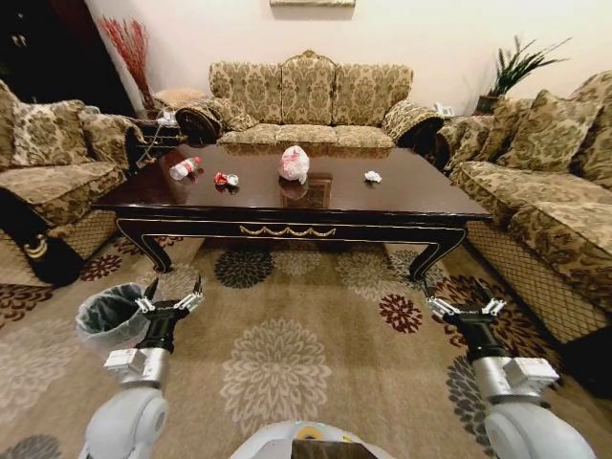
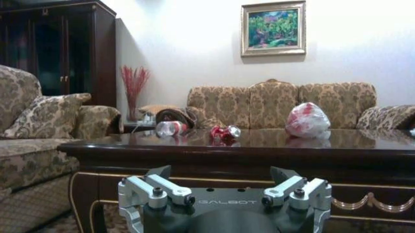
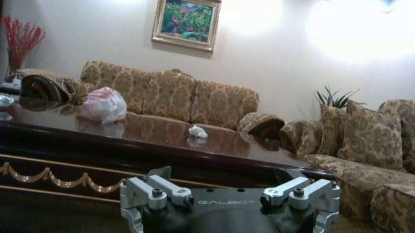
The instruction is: Move to the front of the table and place the trash on the table into the trash bin.
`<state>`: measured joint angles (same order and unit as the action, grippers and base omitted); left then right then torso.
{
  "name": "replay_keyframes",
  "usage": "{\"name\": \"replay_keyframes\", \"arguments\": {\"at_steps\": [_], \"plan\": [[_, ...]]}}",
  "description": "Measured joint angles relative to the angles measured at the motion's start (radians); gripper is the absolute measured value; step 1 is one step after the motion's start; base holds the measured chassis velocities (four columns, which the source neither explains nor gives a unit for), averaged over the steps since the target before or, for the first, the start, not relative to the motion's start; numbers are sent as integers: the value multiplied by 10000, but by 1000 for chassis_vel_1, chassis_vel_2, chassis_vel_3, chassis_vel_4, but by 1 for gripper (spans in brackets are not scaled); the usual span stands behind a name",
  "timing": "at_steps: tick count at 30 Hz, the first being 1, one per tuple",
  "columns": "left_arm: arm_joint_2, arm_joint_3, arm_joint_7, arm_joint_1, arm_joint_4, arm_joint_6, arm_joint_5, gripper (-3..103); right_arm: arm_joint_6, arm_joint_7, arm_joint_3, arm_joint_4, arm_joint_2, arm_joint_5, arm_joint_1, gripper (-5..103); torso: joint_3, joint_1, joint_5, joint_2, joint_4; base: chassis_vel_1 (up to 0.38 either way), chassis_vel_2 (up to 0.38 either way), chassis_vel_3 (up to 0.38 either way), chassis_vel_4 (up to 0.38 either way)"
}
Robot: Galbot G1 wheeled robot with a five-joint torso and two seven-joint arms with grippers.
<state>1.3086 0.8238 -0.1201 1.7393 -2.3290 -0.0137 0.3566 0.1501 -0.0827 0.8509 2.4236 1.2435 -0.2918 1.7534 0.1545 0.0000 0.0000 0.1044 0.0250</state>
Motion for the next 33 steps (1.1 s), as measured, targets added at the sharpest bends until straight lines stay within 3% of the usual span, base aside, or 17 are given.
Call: {"name": "replay_keyframes", "arguments": {"at_steps": [17, 33], "plan": [[454, -82, 351, 327, -195, 129, -293, 100, 53, -259, -133, 140, 212, 155, -30, 100, 0, 0, 0, 0, 0, 0, 0, 0, 0], [334, -181, 383, 40, -158, -212, -255, 100, 65, -261, -16, 48, 180, 272, -60, 100, 0, 0, 1, 0, 0, 0, 0, 0, 0]]}}
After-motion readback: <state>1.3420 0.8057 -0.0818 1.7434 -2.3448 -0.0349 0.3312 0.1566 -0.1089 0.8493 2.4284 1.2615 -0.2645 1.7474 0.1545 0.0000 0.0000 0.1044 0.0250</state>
